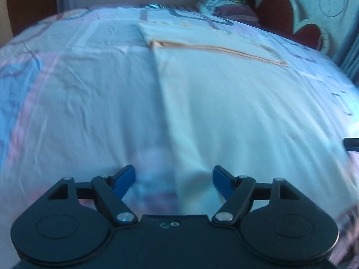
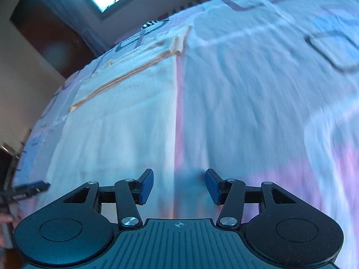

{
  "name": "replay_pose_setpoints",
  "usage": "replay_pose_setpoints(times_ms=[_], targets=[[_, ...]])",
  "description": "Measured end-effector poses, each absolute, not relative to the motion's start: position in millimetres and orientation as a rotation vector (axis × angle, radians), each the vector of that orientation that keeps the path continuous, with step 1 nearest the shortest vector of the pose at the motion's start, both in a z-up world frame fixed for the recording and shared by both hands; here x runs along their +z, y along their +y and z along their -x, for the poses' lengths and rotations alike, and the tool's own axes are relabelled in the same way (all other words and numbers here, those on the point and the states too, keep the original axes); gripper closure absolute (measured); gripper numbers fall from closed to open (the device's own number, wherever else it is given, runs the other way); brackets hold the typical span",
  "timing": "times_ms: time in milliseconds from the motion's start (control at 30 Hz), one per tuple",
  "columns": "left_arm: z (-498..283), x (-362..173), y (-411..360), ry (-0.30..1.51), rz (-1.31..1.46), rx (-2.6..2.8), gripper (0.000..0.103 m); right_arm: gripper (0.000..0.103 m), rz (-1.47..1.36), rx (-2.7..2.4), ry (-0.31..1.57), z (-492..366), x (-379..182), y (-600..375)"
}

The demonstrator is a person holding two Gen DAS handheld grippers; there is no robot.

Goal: Fold small clothes

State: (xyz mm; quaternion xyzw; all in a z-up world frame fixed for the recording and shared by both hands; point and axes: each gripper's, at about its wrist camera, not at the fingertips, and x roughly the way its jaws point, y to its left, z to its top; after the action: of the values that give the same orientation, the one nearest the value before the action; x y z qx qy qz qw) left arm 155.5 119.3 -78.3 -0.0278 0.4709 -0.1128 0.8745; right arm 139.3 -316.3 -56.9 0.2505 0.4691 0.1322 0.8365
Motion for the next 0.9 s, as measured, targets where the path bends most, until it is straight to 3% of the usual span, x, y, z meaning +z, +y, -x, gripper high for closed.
replay_pose_setpoints(times_ms=[267,367,433,467,533,600,633,667,800,900], targets=[[-98.7,-83.9,148.7,1.008,0.383,-0.430,0.032,0.051,-0.670,0.340,1.027,-87.1,-56.7,-310.8],[-91.2,-95.4,158.6,1.016,0.552,-0.462,0.045,0.051,-0.717,0.373,1.030,-76.0,-59.5,-304.6],[-90.5,-101.7,160.5,1.019,0.613,-0.466,0.059,0.051,-0.746,0.386,1.020,-71.9,-60.7,-303.3],[-92.9,-104.9,161.0,1.017,0.630,-0.458,0.060,0.053,-0.765,0.385,1.016,-71.7,-60.8,-303.9],[-94.9,-108.3,161.9,1.010,0.639,-0.451,0.065,0.070,-0.787,0.378,1.014,-72.7,-63.1,-306.4],[-98.0,-109.8,161.6,1.015,0.632,-0.444,0.074,0.097,-0.771,0.363,1.044,-74.5,-67.9,-306.7],[-99.3,-108.9,161.0,1.017,0.605,-0.433,0.094,0.097,-0.764,0.363,1.054,-75.5,-68.5,-306.0],[-100.3,-108.3,160.3,1.020,0.585,-0.425,0.100,0.100,-0.763,0.370,1.047,-74.3,-68.5,-306.4],[-91.7,-91.9,168.4,0.922,0.582,-0.423,0.101,0.100,-0.802,0.386,0.943,-65.4,-52.4,-311.8],[-96.0,-105.9,168.3,0.992,0.558,-0.371,0.100,0.100,-0.762,0.352,0.983,-65.2,-59.8,-309.5]])
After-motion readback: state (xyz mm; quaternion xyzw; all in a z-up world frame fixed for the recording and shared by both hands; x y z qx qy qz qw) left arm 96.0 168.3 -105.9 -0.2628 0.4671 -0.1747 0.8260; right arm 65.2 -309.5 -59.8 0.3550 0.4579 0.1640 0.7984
